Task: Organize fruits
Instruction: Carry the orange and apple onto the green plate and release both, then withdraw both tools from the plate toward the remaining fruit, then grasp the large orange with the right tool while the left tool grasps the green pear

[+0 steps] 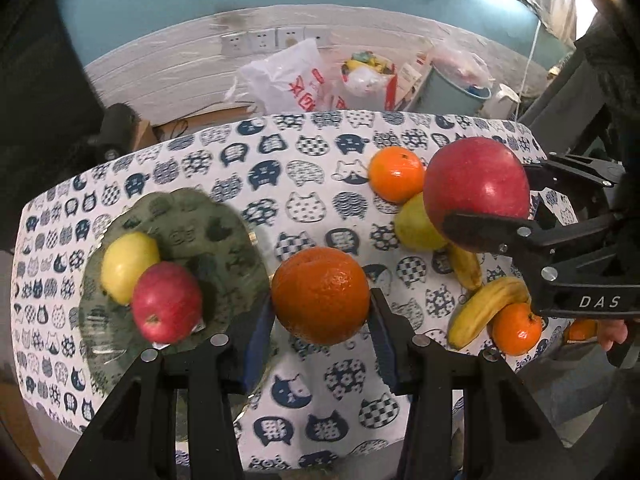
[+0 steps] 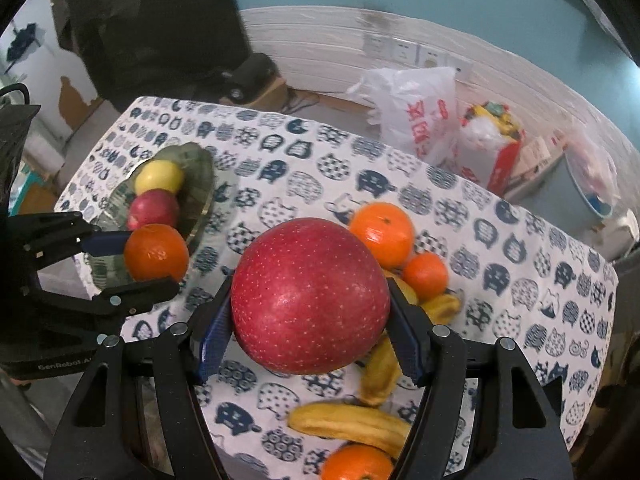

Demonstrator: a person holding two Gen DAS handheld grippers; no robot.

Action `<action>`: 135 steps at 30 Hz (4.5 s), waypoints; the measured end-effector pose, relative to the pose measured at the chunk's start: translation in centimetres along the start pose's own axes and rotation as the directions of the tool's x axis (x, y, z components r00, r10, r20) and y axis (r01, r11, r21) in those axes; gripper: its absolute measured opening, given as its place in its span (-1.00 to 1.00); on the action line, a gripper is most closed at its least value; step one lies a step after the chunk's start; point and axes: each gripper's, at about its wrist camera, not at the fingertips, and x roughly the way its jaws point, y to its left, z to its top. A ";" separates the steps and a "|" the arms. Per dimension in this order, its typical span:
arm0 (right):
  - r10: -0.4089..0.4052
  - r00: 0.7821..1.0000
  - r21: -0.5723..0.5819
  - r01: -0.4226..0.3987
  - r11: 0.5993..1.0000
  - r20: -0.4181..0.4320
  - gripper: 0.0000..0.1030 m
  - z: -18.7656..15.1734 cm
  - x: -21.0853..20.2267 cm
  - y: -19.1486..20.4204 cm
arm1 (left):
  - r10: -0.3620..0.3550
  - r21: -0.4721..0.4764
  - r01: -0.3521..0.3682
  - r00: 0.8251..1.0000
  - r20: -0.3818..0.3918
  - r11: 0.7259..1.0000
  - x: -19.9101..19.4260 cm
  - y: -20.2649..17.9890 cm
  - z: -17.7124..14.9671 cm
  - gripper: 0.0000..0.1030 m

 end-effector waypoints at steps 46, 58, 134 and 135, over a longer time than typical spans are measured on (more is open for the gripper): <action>0.140 0.971 -0.194 -0.178 0.965 -0.194 0.35 2.9 10.8 16.2 | 0.094 -0.256 -0.121 0.989 -0.114 0.959 1.1 14.8 -8.4 -0.07; 0.162 0.950 -0.176 -0.213 0.961 -0.267 0.36 1.4 13.0 17.1 | 0.082 -0.294 -0.135 0.979 -0.185 0.946 2.9 16.2 -9.6 -0.07; -0.059 0.961 0.153 0.103 0.983 -0.269 0.66 -13.5 -0.7 -5.1 | -0.012 0.199 0.051 0.981 -0.194 0.979 3.5 -9.5 -5.4 0.39; -0.057 0.959 0.155 0.103 0.983 -0.276 0.66 -13.7 -0.5 -5.2 | -0.007 0.206 0.048 0.980 -0.198 0.977 3.6 -9.6 -5.6 0.39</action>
